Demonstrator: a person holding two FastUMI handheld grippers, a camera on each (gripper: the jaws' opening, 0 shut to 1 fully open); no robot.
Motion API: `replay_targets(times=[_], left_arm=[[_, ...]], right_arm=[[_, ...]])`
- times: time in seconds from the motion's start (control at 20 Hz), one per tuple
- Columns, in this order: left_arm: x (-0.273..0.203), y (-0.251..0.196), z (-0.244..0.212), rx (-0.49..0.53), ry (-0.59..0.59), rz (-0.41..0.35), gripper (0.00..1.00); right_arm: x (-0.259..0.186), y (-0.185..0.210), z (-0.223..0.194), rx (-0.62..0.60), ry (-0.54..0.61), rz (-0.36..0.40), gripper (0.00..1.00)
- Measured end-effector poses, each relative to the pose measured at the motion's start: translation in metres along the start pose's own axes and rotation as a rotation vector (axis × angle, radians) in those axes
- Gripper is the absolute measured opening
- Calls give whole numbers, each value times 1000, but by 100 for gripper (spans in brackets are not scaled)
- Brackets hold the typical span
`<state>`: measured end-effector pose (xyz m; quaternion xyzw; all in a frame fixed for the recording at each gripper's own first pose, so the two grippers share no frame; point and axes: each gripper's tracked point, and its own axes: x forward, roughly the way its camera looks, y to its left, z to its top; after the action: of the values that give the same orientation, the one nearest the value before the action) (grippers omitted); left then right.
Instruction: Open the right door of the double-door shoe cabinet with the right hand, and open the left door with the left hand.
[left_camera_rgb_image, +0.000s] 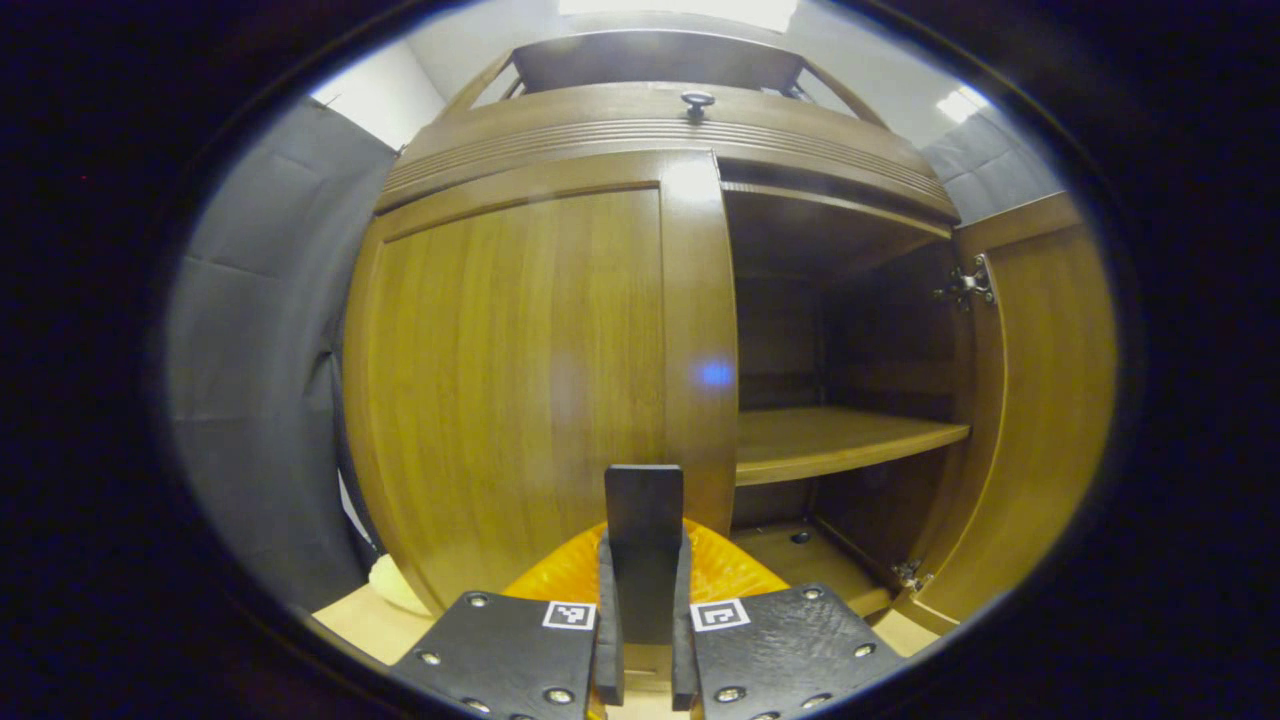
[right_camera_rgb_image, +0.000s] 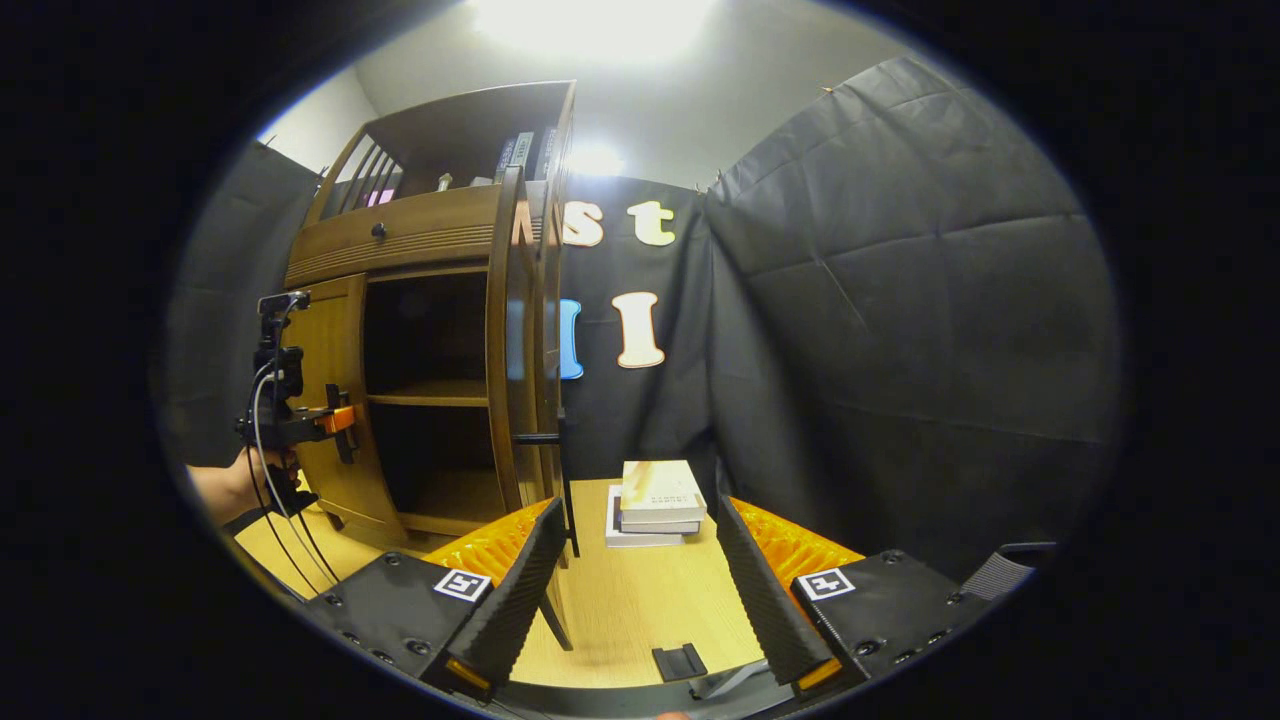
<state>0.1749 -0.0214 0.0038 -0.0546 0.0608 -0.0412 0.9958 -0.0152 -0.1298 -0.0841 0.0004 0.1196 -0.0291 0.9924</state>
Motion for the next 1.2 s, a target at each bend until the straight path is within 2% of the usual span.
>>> replay_targets(times=[0.15,0.35,0.4,0.55,0.6,0.65,0.7,0.75,0.9,0.95,1.0,1.2], left_arm=[[-10,2,1,-4,5,3,22],[-11,2,8,-7,2,2,20],[-10,3,11,-7,3,0,22],[-16,4,15,-20,6,-2,17],[-17,4,17,-22,4,0,22],[-18,4,18,-20,5,2,17],[-18,5,20,-18,5,3,19],[-19,5,22,-21,9,7,17],[-21,6,26,-32,14,15,22],[-22,7,27,-32,13,16,17],[-22,7,27,-31,11,17,22],[-23,9,30,-35,11,22,22]], right_arm=[[8,7,3,7,-7,29,95],[12,18,3,-2,-8,57,95],[11,21,2,-4,-9,64,92],[14,31,8,-2,-17,78,95],[13,34,8,-1,-21,82,95],[13,38,8,-3,-24,86,95],[12,42,9,-6,-27,90,95],[12,45,10,-8,-29,93,95],[11,56,13,-15,-35,107,92],[10,60,13,-16,-37,112,95],[9,64,14,-17,-38,117,92],[9,84,16,-23,-40,143,92]])
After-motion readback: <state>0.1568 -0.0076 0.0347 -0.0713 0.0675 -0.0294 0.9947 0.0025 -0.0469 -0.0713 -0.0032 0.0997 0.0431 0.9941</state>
